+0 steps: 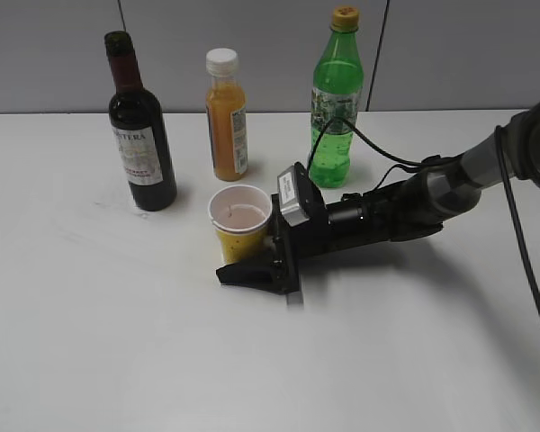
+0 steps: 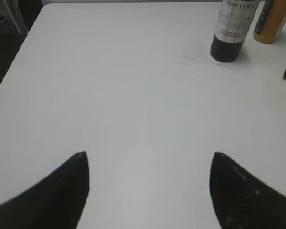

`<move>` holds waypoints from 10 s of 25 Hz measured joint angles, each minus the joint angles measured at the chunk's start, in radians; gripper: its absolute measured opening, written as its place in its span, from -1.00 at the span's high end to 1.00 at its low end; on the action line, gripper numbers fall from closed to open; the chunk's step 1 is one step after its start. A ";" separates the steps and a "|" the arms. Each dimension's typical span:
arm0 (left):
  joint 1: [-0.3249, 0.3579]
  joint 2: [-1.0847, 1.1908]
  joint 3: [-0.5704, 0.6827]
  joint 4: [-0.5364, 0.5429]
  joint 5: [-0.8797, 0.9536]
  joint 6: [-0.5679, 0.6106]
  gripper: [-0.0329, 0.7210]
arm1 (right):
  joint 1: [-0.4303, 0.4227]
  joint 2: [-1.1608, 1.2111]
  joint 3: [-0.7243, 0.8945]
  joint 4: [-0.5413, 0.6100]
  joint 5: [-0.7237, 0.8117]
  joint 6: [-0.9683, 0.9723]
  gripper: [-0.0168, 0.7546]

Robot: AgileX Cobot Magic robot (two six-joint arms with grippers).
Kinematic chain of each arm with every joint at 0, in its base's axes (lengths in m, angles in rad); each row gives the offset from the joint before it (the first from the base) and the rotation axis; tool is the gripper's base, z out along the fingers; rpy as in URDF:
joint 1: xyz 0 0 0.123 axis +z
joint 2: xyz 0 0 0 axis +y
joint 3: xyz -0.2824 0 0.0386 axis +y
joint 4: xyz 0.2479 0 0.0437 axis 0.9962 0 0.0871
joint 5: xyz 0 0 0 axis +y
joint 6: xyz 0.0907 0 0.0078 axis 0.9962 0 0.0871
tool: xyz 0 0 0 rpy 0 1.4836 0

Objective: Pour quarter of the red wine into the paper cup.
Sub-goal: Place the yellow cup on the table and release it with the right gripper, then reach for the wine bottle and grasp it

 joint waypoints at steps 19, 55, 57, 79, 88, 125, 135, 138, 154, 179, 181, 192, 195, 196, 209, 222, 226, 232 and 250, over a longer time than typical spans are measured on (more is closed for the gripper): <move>0.000 0.000 0.000 0.000 0.000 0.000 -0.63 | -0.197 -0.139 0.302 0.121 0.016 -0.086 -0.70; 0.000 0.000 0.000 0.000 0.000 0.000 -0.63 | -0.319 -0.818 0.016 1.516 2.245 -0.536 -0.59; 0.000 0.000 0.000 0.000 0.000 0.000 -0.63 | -0.334 -0.802 -0.052 1.526 2.334 -0.555 -0.59; 0.000 0.000 0.000 0.000 0.000 0.000 -0.63 | -0.341 -1.335 0.454 1.535 2.453 -0.583 -0.58; 0.000 0.000 0.000 0.000 0.000 0.000 -0.63 | -0.341 -1.721 0.784 1.537 2.412 -0.584 -0.58; 0.000 0.000 0.000 0.000 0.000 0.000 -0.63 | -0.341 -2.577 0.939 1.543 2.292 -0.584 -0.58; 0.000 0.000 0.000 0.000 0.000 0.000 -0.63 | -0.292 -2.577 0.939 1.543 2.292 -0.584 -0.58; 0.000 0.000 0.000 0.000 0.000 0.000 -0.63 | -0.292 -2.577 0.939 1.543 2.292 -0.584 -0.58; 0.000 0.000 0.000 0.002 -0.001 0.000 -0.63 | -0.292 -2.577 0.939 1.543 2.292 -0.584 -0.58; 0.000 0.530 0.033 -0.103 -1.122 0.083 -0.78 | -0.292 -2.577 0.939 1.543 2.286 -0.584 -0.58; 0.000 0.630 0.033 -0.104 -1.230 0.078 -0.77 | -0.292 -2.577 0.939 1.543 2.286 -0.584 -0.58; -0.168 1.193 0.033 -0.029 -1.687 0.034 -0.75 | -0.292 -2.577 0.939 1.543 2.286 -0.585 -0.57; -0.206 1.306 0.033 -0.014 -1.707 0.034 -0.75 | -0.292 -2.577 0.939 1.543 2.286 -0.584 -0.56; -0.213 1.341 0.033 -0.010 -1.712 0.034 -0.75 | -0.292 -2.577 0.939 1.543 2.286 -0.584 -0.56; -0.220 1.638 0.031 0.147 -1.987 -0.039 -0.75 | -0.292 -2.577 0.939 1.543 2.286 -0.584 -0.56; -0.220 1.901 -0.145 0.199 -2.004 -0.042 -0.91 | -0.292 -2.577 0.939 1.543 2.286 -0.585 -0.56; -0.220 1.975 -0.205 0.202 -2.017 -0.045 -0.92 | -0.292 -2.577 0.939 1.543 2.286 -0.584 -0.56; -0.220 2.073 -0.286 0.204 -2.085 -0.046 -0.92 | -0.292 -2.577 0.939 1.544 2.286 -0.585 -0.56; -0.220 2.223 -0.442 0.216 -2.096 -0.054 -0.87 | -0.292 -2.577 0.939 1.544 2.286 -0.585 -0.56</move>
